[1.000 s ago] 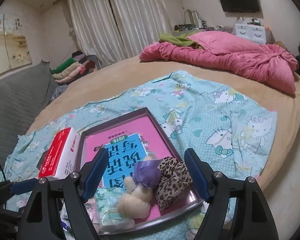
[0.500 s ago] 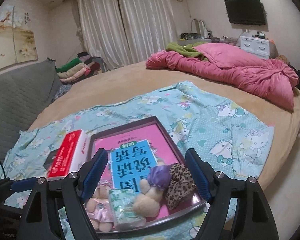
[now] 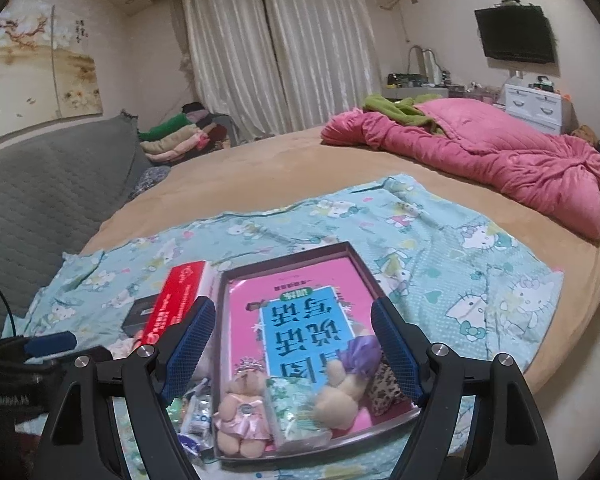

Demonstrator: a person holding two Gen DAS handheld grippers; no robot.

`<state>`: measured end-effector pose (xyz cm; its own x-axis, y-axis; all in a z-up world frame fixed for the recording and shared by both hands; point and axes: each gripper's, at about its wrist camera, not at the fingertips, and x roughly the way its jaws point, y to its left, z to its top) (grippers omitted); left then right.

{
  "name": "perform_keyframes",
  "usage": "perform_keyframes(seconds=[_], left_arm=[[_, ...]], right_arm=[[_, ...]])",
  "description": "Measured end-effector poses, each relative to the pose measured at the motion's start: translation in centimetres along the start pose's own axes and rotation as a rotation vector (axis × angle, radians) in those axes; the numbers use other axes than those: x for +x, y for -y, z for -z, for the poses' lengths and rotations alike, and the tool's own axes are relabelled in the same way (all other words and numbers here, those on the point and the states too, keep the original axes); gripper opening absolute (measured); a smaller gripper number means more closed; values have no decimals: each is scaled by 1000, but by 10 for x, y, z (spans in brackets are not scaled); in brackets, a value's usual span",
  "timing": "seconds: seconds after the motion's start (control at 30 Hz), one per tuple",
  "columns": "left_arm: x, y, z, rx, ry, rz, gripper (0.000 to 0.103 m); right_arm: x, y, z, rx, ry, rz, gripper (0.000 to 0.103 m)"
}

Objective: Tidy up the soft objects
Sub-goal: 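Withdraw both open tools from the pink book back toward the pile, then move the left tool to the white wipes pack while the right tool reaches the snack packet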

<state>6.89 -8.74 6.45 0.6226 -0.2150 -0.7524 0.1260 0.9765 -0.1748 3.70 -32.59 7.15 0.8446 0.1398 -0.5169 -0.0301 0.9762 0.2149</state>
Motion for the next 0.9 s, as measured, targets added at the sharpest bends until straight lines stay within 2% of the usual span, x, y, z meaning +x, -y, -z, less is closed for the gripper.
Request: perform_keyframes(seconds=[0.4, 0.63, 0.9], left_arm=[[-28, -63, -3, -124, 40, -54, 86], [-33, -92, 3, -180, 27, -87, 86], [-29, -113, 17, -219, 4, -93, 86]], right_arm=[[-10, -33, 0, -70, -14, -71, 82], [-12, -45, 3, -101, -28, -92, 82], [-4, -66, 16, -187, -94, -121, 82]])
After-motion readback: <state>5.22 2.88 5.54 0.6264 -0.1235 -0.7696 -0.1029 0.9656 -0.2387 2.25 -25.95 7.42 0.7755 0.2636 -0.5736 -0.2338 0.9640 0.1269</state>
